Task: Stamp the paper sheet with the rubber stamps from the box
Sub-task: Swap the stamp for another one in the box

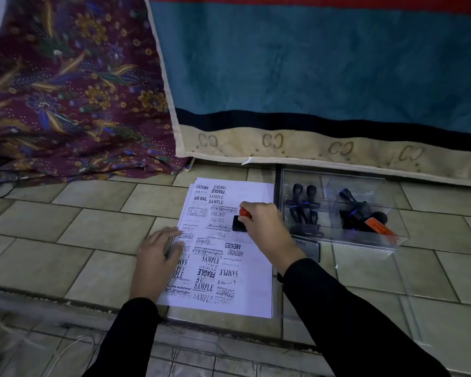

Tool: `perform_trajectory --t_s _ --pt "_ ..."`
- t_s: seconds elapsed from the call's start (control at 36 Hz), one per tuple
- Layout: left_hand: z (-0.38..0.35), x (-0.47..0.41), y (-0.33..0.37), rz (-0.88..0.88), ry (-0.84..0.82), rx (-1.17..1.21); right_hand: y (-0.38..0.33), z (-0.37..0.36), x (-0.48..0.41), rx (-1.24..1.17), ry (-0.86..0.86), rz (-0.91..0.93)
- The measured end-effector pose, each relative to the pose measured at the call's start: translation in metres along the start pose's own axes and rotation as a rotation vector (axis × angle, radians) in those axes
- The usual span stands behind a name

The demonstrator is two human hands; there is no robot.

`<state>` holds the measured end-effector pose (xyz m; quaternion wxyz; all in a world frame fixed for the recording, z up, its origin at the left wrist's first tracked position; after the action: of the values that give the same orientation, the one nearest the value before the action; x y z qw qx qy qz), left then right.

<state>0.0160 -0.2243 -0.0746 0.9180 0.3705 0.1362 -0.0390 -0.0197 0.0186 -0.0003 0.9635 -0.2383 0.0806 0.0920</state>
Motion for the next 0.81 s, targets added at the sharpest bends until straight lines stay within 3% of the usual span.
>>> perform_trajectory --t_s 0.47,0.58,0.69,0.81 --pt "0.000 -0.001 -0.001 -0.001 -0.004 0.016 0.003 -0.002 0.004 -0.114 0.029 0.031" --pt "0.000 -0.001 -0.002 0.004 -0.006 0.029 0.017 0.002 -0.011 -0.262 -0.005 -0.082" --pt "0.001 -0.001 -0.003 -0.003 -0.002 0.038 0.047 0.041 -0.025 -0.491 0.200 -0.247" --pt "0.000 -0.001 -0.005 -0.002 -0.006 0.022 0.072 0.090 -0.036 -0.451 0.393 -0.253"
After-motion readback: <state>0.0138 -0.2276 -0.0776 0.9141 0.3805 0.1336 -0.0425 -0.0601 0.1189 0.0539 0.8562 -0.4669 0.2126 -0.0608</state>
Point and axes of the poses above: each hand's wrist, its own x-axis away from the middle knuckle, its own z-axis out of the back of the hand, y = z × x, the point moved 7 cm from there along -x, towards the middle knuckle, and after that the axes turned 2 degrees about x, right-handed, at the moved point
